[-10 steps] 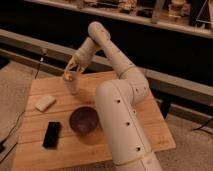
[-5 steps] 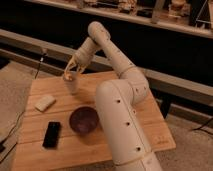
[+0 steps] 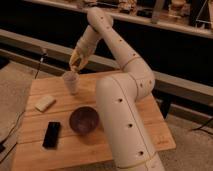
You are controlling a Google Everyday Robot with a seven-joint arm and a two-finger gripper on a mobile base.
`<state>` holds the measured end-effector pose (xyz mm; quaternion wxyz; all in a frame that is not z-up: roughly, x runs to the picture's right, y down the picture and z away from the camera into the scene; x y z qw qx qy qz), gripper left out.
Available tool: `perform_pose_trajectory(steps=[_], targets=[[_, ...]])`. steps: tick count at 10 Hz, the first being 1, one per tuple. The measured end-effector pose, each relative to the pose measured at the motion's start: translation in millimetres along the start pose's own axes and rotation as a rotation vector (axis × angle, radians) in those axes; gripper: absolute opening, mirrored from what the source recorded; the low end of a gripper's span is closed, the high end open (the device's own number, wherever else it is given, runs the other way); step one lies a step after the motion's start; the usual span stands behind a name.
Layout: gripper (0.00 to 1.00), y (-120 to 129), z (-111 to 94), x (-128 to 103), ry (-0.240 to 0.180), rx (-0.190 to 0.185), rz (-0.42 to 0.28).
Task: Place the pepper in the ceramic cup
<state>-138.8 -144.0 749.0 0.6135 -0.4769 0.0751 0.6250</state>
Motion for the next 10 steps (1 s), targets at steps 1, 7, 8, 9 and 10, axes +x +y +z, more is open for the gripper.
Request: perform_pose_trajectory(steps=[1,7,8,9,10], targets=[[0.74,8,-7,3,-0.013,0.004,-0.015],[0.74,47,-4,44,0.031,-0.053,-0.044],[0.74,45,0,49,0.039,-0.056,-0.040],[0.74,41,3,51,0.043,-0.055,-0.036],[0.74,37,4,53,0.044,-0.051,-0.031]])
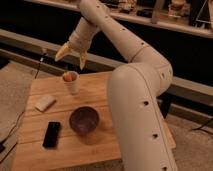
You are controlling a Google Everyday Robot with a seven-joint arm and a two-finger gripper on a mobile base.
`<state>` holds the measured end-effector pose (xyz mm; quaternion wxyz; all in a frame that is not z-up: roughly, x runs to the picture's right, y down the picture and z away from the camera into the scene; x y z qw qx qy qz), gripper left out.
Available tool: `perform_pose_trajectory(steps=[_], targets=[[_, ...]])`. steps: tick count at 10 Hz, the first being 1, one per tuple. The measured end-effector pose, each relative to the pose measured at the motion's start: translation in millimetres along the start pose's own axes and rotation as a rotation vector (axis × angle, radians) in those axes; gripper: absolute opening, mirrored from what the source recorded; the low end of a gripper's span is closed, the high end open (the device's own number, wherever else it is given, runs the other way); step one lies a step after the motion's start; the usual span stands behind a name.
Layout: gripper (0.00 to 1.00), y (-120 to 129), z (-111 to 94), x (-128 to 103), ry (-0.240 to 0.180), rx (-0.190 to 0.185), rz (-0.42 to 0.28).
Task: Place the pepper in the ceramic cup
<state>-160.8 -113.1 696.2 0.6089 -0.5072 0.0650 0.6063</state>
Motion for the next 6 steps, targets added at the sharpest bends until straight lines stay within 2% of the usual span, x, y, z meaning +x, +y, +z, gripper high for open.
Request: perform_pose_trajectory(steps=[2,3,6], targets=[[0.74,-8,-1,4,-0.010,0.012,0.003],[0.74,-12,-4,4,-0.030,0.023,0.000],[0.74,-13,-3,4,-0.031,0.025,-0.001]])
